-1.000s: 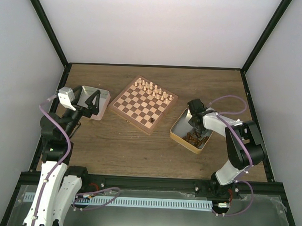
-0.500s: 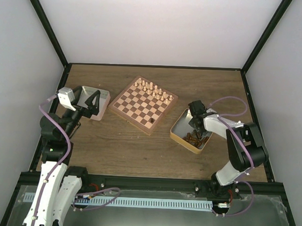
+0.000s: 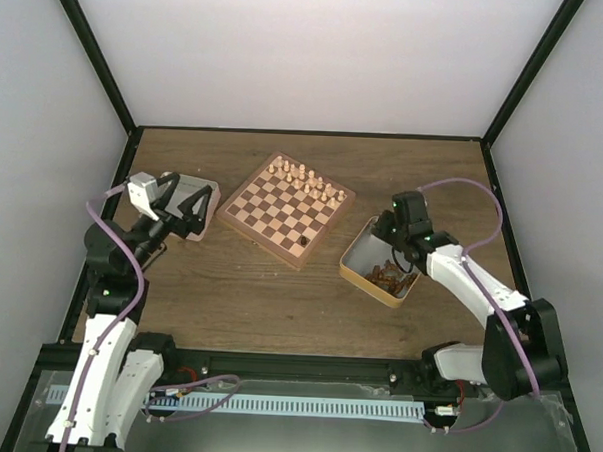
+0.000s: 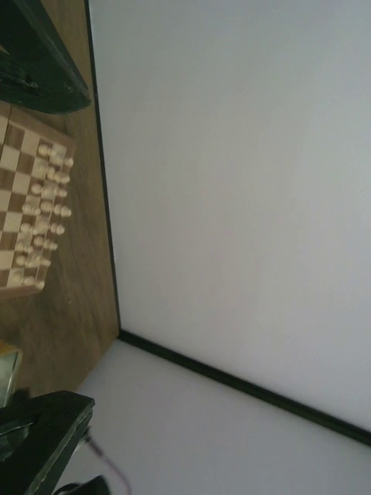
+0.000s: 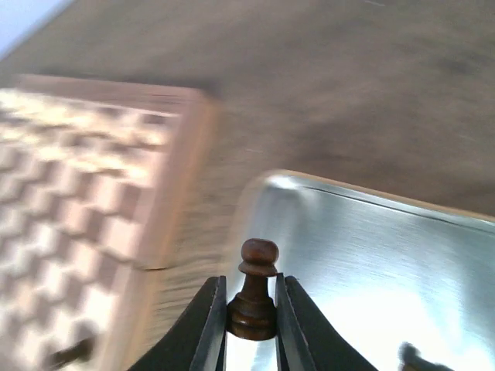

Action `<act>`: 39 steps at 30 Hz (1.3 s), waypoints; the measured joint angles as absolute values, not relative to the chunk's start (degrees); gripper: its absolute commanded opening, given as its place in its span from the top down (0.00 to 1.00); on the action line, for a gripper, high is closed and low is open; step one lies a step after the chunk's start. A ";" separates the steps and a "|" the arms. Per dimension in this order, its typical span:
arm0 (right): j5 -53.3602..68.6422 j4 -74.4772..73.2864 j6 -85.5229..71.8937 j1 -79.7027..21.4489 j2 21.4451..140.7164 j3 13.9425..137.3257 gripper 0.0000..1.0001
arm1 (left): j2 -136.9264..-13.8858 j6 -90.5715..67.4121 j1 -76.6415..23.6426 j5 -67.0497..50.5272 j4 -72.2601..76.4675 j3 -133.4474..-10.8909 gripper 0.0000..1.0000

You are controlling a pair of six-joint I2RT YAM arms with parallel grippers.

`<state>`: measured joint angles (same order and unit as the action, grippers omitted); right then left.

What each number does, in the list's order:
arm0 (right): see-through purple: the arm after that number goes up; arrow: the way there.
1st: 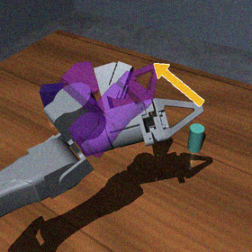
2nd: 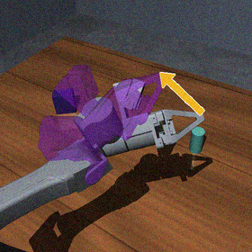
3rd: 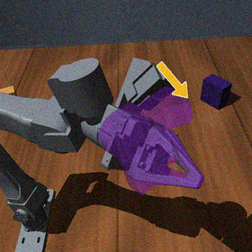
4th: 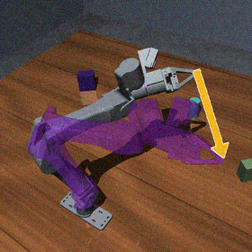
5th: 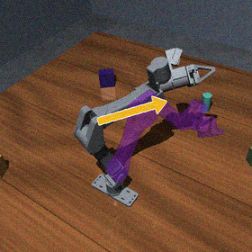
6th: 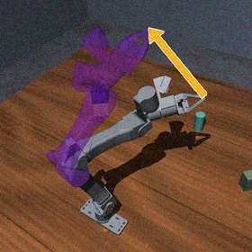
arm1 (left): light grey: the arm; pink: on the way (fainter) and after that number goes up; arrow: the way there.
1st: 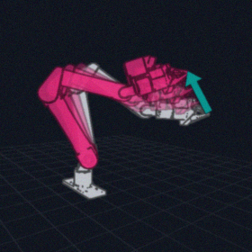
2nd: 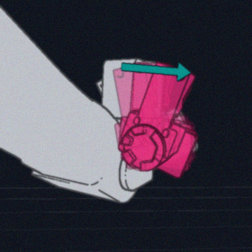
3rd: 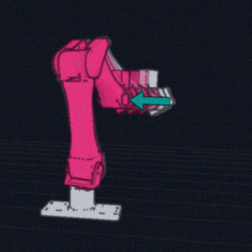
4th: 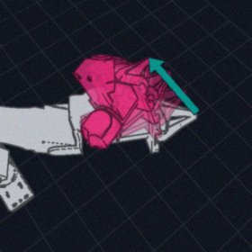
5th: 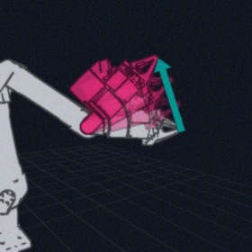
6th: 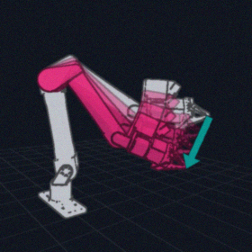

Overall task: Set up the chess pieces on the board
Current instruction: Pick up the chess piece from the storage box, then place the chess piece on the chessboard.

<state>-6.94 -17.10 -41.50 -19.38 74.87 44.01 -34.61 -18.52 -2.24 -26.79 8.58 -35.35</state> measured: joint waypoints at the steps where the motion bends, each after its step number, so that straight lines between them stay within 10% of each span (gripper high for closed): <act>1: -4.64 -15.88 -40.56 -19.73 74.08 44.51 0.86 | -35.31 -19.09 -2.24 -28.34 9.41 -35.24 0.00; 20: 42.17 14.17 -20.25 -34.41 76.40 50.04 0.86 | -50.87 -46.65 -5.48 -50.43 20.05 -35.88 0.12; 39: 49.15 4.25 -4.40 -40.10 83.07 63.26 0.86 | -62.52 -59.59 -17.04 -62.02 15.29 -41.21 0.46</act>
